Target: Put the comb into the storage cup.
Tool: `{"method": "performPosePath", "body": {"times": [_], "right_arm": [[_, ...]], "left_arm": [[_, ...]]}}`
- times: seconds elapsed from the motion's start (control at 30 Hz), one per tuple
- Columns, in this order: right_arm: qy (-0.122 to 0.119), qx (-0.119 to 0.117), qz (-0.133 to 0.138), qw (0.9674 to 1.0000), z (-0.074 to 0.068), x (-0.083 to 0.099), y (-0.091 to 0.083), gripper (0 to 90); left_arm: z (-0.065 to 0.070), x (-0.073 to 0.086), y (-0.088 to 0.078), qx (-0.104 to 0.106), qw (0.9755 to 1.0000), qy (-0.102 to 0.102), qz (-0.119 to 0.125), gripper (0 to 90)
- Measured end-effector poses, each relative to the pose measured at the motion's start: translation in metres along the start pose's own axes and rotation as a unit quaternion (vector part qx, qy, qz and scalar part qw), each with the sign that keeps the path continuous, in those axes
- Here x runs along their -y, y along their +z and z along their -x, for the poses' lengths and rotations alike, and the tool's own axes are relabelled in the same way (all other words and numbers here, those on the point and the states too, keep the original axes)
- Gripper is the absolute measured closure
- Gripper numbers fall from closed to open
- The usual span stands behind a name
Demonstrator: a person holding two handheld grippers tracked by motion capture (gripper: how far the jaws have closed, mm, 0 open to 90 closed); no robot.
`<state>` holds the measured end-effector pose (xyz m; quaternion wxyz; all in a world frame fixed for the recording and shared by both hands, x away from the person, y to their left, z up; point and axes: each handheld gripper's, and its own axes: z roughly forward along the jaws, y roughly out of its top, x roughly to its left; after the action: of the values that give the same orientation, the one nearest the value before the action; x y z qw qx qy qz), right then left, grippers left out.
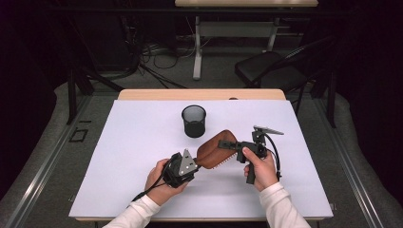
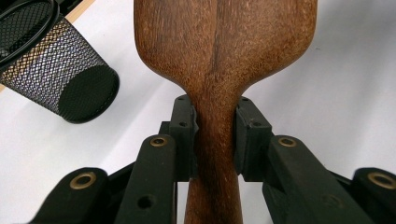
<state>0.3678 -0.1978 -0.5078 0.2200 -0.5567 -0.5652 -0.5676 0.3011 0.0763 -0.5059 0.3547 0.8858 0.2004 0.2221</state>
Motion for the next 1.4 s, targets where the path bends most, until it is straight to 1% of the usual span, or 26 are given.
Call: {"method": "performPosePath", "body": {"times": [0.17,0.2,0.23,0.27,0.3,0.33,0.5,0.57,0.7,0.9,0.93,1.07,1.27,1.4], "right_arm": [[0.010,0.003,-0.010,0.9999,-0.001,-0.003,0.000,50.5],[0.014,0.000,0.001,0.9999,-0.001,-0.002,0.002,50.7],[0.017,0.003,-0.010,0.9998,-0.001,-0.003,0.000,50.8],[0.016,0.002,-0.011,0.9998,-0.001,-0.004,0.000,50.9],[0.023,0.003,-0.012,0.9997,-0.002,-0.004,0.000,51.0],[0.024,0.003,-0.012,0.9996,-0.003,-0.004,0.000,51.1],[0.016,0.006,-0.013,0.9998,-0.006,-0.006,-0.001,51.6],[0.019,0.006,-0.016,0.9997,-0.007,-0.007,-0.001,51.7],[0.024,0.003,-0.010,0.9997,-0.006,-0.007,0.001,51.9],[0.028,0.004,-0.013,0.9995,-0.007,-0.009,0.001,51.9],[0.027,0.003,-0.013,0.9996,-0.007,-0.009,0.001,51.9],[0.026,0.005,-0.015,0.9995,-0.008,-0.010,0.002,51.9],[0.026,0.006,-0.020,0.9994,-0.009,-0.012,0.003,51.8],[0.025,0.007,-0.017,0.9995,-0.009,-0.013,0.003,51.7]], "left_arm": [[-0.001,0.000,-0.001,0.001,1.0000,-0.002,0.003,72.2],[-0.001,0.000,-0.001,0.001,1.0000,-0.002,0.004,72.2],[-0.001,0.000,-0.001,0.002,1.0000,-0.004,0.005,72.1],[-0.001,0.000,-0.002,0.002,1.0000,-0.005,0.007,72.1],[-0.001,0.000,-0.002,0.004,0.9999,-0.007,0.008,72.1],[-0.001,0.000,-0.002,0.004,0.9999,-0.007,0.009,72.1],[-0.003,-0.001,-0.002,0.006,0.9998,-0.013,0.014,72.0],[-0.003,-0.001,-0.002,0.006,0.9998,-0.014,0.014,71.9],[-0.004,-0.001,-0.003,0.005,0.9997,-0.016,0.016,71.8],[-0.005,0.000,-0.003,0.007,0.9993,-0.028,0.023,71.2],[-0.006,0.000,-0.004,0.007,0.9993,-0.028,0.023,71.1],[-0.006,0.001,-0.003,0.007,0.9989,-0.038,0.026,70.5],[-0.010,0.002,-0.004,0.012,0.9982,-0.050,0.031,66.5],[-0.013,0.003,-0.003,0.014,0.9975,-0.061,0.033,60.6]]}}
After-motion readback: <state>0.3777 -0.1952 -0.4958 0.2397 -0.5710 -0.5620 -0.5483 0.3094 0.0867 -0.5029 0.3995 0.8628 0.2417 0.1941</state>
